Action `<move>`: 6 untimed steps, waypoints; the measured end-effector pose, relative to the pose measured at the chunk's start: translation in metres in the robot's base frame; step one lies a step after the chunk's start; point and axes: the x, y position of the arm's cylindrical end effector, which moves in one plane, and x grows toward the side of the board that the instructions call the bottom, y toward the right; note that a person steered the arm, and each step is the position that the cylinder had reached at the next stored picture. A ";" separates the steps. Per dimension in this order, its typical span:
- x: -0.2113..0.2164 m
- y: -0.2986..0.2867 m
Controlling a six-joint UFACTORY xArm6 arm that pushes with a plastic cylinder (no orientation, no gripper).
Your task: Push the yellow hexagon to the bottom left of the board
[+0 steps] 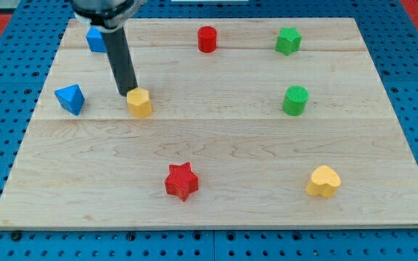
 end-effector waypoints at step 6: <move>0.004 0.033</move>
